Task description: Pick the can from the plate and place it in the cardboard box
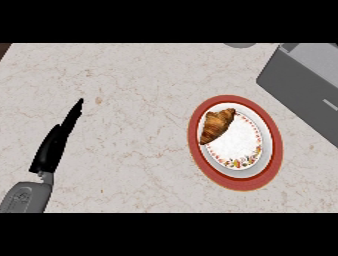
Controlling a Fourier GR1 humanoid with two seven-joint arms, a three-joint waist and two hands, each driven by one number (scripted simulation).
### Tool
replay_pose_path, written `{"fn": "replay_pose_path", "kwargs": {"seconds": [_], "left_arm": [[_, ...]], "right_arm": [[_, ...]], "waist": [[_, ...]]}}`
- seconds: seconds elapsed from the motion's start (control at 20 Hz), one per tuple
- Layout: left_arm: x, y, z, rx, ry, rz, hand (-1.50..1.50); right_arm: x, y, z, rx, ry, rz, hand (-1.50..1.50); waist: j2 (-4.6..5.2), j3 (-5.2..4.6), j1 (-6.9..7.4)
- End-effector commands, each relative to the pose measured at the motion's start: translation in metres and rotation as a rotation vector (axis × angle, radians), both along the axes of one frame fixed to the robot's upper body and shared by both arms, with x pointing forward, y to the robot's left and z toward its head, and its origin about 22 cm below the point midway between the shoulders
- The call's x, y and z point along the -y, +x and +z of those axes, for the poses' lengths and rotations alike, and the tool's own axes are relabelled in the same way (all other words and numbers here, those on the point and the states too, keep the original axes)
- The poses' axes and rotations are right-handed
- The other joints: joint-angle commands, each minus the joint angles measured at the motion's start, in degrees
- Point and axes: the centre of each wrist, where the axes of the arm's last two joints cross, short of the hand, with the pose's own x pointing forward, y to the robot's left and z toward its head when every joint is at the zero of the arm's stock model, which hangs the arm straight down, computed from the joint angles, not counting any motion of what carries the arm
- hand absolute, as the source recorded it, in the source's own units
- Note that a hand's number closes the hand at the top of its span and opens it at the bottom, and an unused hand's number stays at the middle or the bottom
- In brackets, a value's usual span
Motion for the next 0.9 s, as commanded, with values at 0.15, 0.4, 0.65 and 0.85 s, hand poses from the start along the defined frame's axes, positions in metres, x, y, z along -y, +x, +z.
{"fn": "replay_pose_path", "kwargs": {"seconds": [0.15,0.4,0.65,0.85], "left_arm": [[-0.006,0.000,0.001,0.002,-0.013,0.011,0.00],[-0.010,-0.004,0.005,0.003,0.004,0.014,0.00],[-0.017,-0.010,0.003,-0.002,-0.004,-0.011,0.00],[-0.006,0.002,0.012,0.010,-0.013,-0.013,0.00]], "right_arm": [[0.052,-0.011,-0.029,-0.052,0.301,-0.082,1.50],[0.098,-0.029,-0.055,-0.059,0.454,0.036,-1.50],[0.093,-0.033,-0.061,0.253,0.353,0.152,-1.50],[0.085,-0.033,-0.070,0.546,0.357,0.190,-1.50]], "waist": [[0.04,0.06,-0.04],[-0.02,0.06,-0.05],[0.16,0.10,0.73],[0.54,0.21,1.12]]}}
